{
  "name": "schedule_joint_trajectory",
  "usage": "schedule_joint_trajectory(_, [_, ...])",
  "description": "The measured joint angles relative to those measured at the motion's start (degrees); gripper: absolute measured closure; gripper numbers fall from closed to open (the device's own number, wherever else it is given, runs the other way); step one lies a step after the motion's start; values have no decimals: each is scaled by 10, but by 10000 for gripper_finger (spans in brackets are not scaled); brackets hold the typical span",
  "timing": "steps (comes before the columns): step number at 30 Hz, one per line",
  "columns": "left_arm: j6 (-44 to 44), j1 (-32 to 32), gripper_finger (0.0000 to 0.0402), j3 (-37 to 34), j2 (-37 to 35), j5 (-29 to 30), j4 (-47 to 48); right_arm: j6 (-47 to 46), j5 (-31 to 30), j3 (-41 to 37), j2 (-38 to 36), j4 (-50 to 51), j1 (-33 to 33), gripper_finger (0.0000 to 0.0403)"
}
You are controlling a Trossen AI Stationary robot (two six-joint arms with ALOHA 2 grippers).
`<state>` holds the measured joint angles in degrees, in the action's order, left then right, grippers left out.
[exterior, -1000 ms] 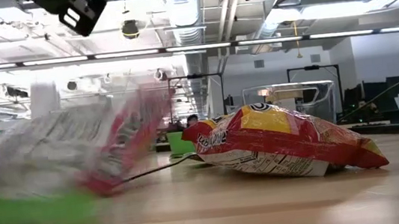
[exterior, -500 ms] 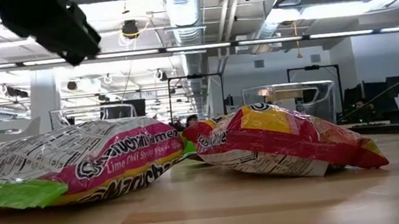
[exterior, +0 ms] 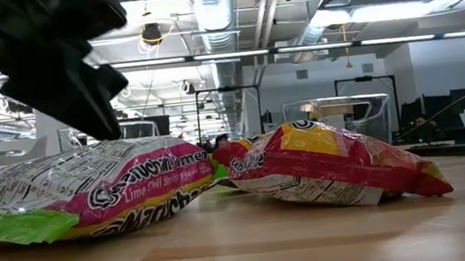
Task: Pick & Place Food Item
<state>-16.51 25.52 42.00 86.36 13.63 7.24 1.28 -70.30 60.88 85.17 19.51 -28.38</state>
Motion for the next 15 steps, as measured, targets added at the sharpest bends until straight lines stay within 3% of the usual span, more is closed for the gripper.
schedule_joint_trajectory(8, [2,-35,242,0,8,-2,9,0,0,0,0,0,0,284])
schedule_joint_trajectory(15, [-2,-42,199,0,8,-76,9,0,0,0,0,0,0,285])
